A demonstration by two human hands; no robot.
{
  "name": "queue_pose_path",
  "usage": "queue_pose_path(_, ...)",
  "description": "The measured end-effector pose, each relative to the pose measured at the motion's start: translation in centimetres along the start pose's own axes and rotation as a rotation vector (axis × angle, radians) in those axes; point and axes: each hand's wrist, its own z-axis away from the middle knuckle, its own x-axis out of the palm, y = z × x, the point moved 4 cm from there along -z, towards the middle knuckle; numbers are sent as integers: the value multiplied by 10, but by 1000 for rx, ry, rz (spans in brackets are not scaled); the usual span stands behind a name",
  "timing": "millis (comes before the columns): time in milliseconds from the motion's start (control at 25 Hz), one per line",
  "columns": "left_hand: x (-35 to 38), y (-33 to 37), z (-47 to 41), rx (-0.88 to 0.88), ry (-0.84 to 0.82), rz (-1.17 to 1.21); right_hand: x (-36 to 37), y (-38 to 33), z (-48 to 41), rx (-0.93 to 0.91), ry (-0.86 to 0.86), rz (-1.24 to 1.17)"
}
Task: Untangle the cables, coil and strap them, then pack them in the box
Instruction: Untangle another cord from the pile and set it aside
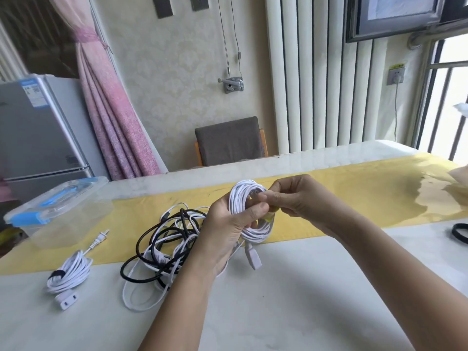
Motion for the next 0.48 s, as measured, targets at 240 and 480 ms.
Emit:
queue_pose_path(240, -2, -3, -2, 27, 90, -35, -4, -1, 8, 53, -110, -212)
queue_pose_path(480, -12, -9, -5, 90, 160, -206, -7, -14, 20, -67, -20, 283)
